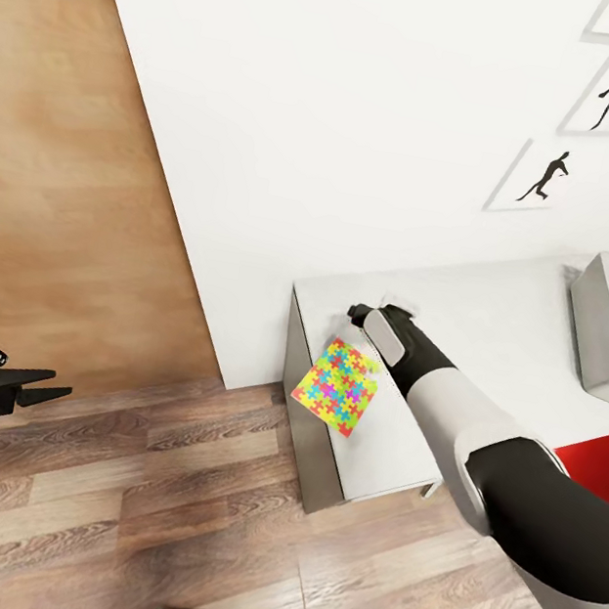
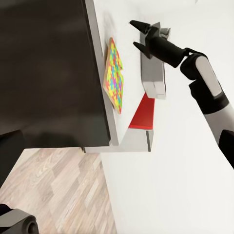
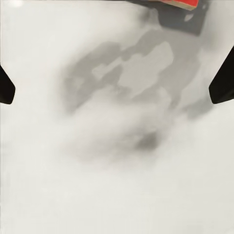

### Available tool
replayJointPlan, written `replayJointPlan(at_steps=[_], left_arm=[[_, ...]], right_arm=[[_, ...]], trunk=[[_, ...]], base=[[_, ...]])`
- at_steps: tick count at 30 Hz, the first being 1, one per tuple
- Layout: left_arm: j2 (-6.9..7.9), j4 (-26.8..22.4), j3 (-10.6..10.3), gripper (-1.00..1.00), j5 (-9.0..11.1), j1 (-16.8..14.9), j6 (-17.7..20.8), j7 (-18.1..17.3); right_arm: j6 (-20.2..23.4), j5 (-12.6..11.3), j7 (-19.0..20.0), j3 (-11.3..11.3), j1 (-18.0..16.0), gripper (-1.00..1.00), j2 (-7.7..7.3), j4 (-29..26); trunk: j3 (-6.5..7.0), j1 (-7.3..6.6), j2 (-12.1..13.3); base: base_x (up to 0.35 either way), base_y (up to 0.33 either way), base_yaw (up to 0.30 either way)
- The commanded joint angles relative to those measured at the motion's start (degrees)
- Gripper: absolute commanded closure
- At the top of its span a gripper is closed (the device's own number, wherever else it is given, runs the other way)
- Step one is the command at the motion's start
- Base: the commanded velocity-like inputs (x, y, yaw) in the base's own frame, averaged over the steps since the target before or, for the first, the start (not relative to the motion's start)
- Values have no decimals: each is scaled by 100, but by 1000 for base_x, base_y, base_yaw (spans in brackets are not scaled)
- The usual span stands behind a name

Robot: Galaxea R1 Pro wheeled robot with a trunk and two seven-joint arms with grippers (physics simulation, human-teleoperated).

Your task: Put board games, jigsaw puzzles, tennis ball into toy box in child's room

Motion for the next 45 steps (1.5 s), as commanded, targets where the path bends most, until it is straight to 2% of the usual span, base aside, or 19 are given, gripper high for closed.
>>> replayJointPlan(at_steps=[1, 10, 17, 20, 21, 23, 24, 25, 27, 28, 30, 31, 32, 33, 35, 36, 40, 44, 45], left_arm=[[1, -1, -5, -100, 3, -3, 60, -20], [-4, -1, -5, -100, 0, -3, 59, -20], [-4, -1, -2, -100, 7, -3, 59, -20], [-4, -1, 2, -100, 8, -3, 59, -20], [-4, -1, -1, -100, 8, -3, 59, -20], [-4, -1, -2, -100, 9, -3, 59, -20], [-4, -1, -3, -100, 9, -3, 59, -20], [-4, -1, -4, -100, 9, -3, 57, -20], [1, -1, -6, -100, 9, -3, 53, -20], [1, -1, -5, -100, 9, -3, 53, -20], [3, -1, -4, -100, 12, -3, 50, -20], [3, -1, 9, -100, 12, -3, 48, -20], [4, -1, 22, -100, 12, -3, 49, -20], [4, -1, 54, -100, 11, -3, 49, -20], [4, -1, 88, -100, 10, -3, 48, -20], [4, -1, 118, -100, 10, -3, 46, -20], [4, -1, 164, -100, 9, -3, 43, -20], [-2, -1, 175, -100, 7, -3, 42, -20], [-3, -1, 176, -100, 6, -3, 42, -20]], right_arm=[[47, -39, -50, 19, -5, -100, -30, -39], [570, -27, -99, -548, -5, -100, -179, -699], [1857, -34, -381, -958, -5, -100, -286, -1876], [2934, -37, -535, -1519, 1, -100, -301, -2605], [3402, -40, -562, -1823, 6, -100, -301, -2922], [3737, -52, -577, -2164, 28, -100, -305, -3262], [3942, -86, -587, -2512, 51, -100, -314, -3606], [4016, -115, -592, -2669, 60, -100, -327, -3761], [4147, -311, -604, -3077, 110, -100, -480, -4158], [4147, -386, -604, -3134, 136, -100, -555, -4211], [4147, -738, -604, -3240, 280, -100, -846, -4318], [4147, -1074, -606, -3273, 416, -100, -1058, -4358], [4147, -1264, -607, -3284, 486, -100, -1164, -4371], [4147, -1666, -609, -3294, 623, -100, -1373, -4389], [4147, -2068, -611, -3293, 744, -100, -1589, -4400], [4147, -2447, -611, -3268, 858, -100, -1812, -4410], [4147, -3401, -609, -3024, 1226, -100, -2426, -4431], [4147, -4175, -605, -2808, 1549, -100, -2832, -4447], [4147, -4272, -605, -2789, 1595, -100, -2878, -4447]], trunk=[[-9, 3, -10], [-9, 3, -10], [-9, 3, -10], [-9, 3, -10], [-9, 3, -10], [-9, 3, -10], [-9, 3, -10], [-9, 3, -10], [-9, 3, -10], [-9, 3, -10], [-9, 3, -10], [-9, 3, -10], [-9, 3, -10], [-9, 3, -10], [-9, 3, -10], [-9, 3, -10], [-9, 3, -10], [-9, 3, -10], [-9, 3, -10]], base=[[0, 0, 0], [0, 0, 0], [0, 0, 0], [0, 0, 0], [0, 0, 0], [0, 0, 0], [0, 0, 0], [0, 0, 0], [0, 0, 0], [0, 0, 0], [0, 14, 0], [-14, 68, 0], [-21, 91, 0], [-17, 106, 0], [-13, 84, 0], [-7, 48, 0], [-4, 25, 0], [-1, 63, 0], [0, 66, 0]])
